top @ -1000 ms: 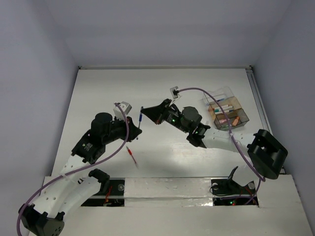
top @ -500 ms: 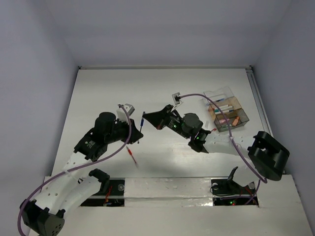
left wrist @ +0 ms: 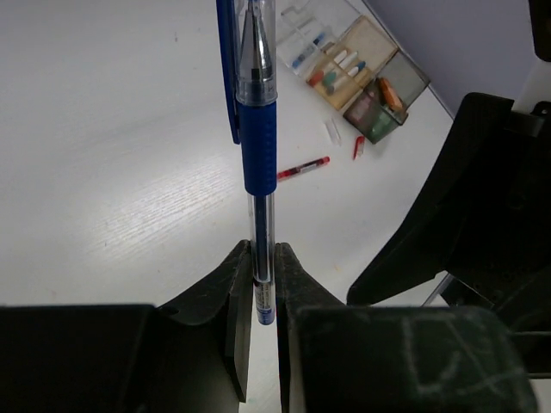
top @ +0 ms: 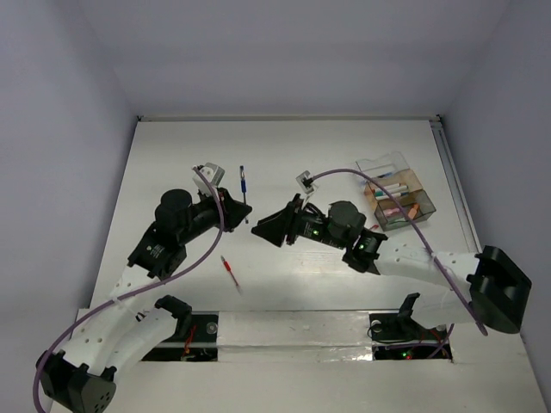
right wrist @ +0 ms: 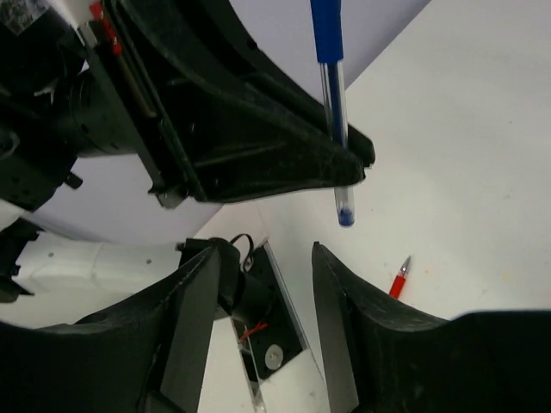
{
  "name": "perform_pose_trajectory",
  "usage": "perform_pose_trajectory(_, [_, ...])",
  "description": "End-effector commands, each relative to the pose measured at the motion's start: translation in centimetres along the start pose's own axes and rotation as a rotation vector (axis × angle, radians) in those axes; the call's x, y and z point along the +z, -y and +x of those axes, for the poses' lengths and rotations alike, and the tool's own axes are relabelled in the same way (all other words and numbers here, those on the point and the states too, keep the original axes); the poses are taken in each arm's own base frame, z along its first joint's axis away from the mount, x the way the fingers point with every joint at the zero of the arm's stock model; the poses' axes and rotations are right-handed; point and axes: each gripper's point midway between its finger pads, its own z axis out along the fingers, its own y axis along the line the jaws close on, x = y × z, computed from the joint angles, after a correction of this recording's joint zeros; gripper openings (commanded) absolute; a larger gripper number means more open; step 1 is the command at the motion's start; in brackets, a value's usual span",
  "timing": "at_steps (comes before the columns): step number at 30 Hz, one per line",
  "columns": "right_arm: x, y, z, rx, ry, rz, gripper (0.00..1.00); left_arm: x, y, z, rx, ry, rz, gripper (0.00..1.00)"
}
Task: Sort the stationery into containers
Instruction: Close the pen cap on the pen.
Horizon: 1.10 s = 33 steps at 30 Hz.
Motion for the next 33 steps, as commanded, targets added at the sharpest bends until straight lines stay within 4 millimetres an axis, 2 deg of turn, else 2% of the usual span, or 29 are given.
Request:
perform_pose_trajectory(1, [-1.5,-1.8,-1.6,-0.082,-0.022,-0.039,0.55,-0.1,1.2,-4.4,0.040,0.156,0.031,0.00])
perform_pose_trajectory(4, [-1.9,-1.9,-3.0,-0.119,0.000,-0.033,0.57,-0.2,1.4,-4.2,0.041,0.152,0.041,0.00])
perform_pose_trajectory(5, [-1.8,-2.1,-4.1,-0.133,0.022,-0.033,0.57,-0.2,1.4,-4.1,0.043,0.149,0.044,0.00])
perform_pose_trajectory(7, [-1.7,-1.4,-5.2,-0.159,0.032,-0.003,0.58,-0.2,1.6,-3.9,0.046,0.143,0.056,0.00])
perform_pose_trajectory(8, [-1.4,-1.6,-6.4,-0.173,0.047,-0.001,0.59,-0.3,1.7,-3.8,0.050,0.141,0.063,0.00])
perform_pose_trajectory(11, [-0.3,-0.3,-7.0,-0.197,0.018,0.020,0.61,-0.4,2.3,-3.6,0.062,0.132,0.098,0.00])
perform_pose_trajectory(12, [0.4,-1.3,-7.9,-0.212,0.023,-0.005,0.62,-0.4,2.5,-3.5,0.066,0.128,0.109,0.00])
perform_pose_trajectory(14, [1.7,-0.8,-7.4,-0.211,-0.012,-0.010,0.64,-0.5,2.7,-3.3,0.067,0.121,0.123,0.00])
perform_pose_trajectory(15, [2.2,-1.6,-8.0,-0.218,-0.012,-0.038,0.64,-0.5,2.9,-3.2,0.071,0.115,0.137,0.00])
perform_pose_trajectory(18, [3.6,-1.2,-7.8,-0.208,-0.025,-0.046,0.64,-0.5,3.4,-2.9,0.074,0.105,0.167,0.00])
perform_pose_trajectory(21, [4.4,-1.7,-8.1,-0.198,-0.021,-0.076,0.61,-0.6,3.6,-2.8,0.078,0.100,0.183,0.00])
perform_pose_trajectory(24, [5.1,-1.6,-7.9,-0.181,-0.027,-0.089,0.45,-0.5,3.7,-2.7,0.081,0.093,0.187,0.00])
perform_pose_trajectory(25, [5.2,-1.3,-7.9,-0.176,-0.021,-0.079,0.31,-0.6,3.7,-2.7,0.081,0.093,0.190,0.00])
perform_pose_trajectory(26, [5.3,-1.1,-8.0,-0.175,-0.013,-0.069,0.23,-0.7,3.8,-2.8,0.083,0.096,0.193,0.00])
perform_pose_trajectory(28, [5.3,-0.5,-8.7,-0.168,0.029,-0.028,0.06,-0.8,3.9,-2.9,0.087,0.102,0.195,0.00])
perform_pose_trajectory(29, [5.1,-0.3,-9.1,-0.169,0.050,-0.012,0.03,-0.8,3.8,-2.7,0.086,0.100,0.193,0.00])
perform_pose_trajectory(30, [4.8,0.6,-9.5,-0.163,0.070,0.021,0.00,-0.8,3.8,-2.8,0.086,0.102,0.190,0.06])
perform_pose_trajectory(31, [4.6,1.2,-10.1,-0.147,0.095,0.051,0.00,-0.8,3.7,-2.8,0.087,0.101,0.188,0.23])
perform_pose_trajectory(32, [4.1,2.9,-11.6,-0.136,0.146,0.110,0.00,-0.8,3.7,-2.6,0.087,0.098,0.185,0.31])
perform_pose_trajectory(33, [3.4,4.0,-12.0,-0.122,0.166,0.143,0.00,-0.9,3.6,-2.7,0.089,0.101,0.179,0.41])
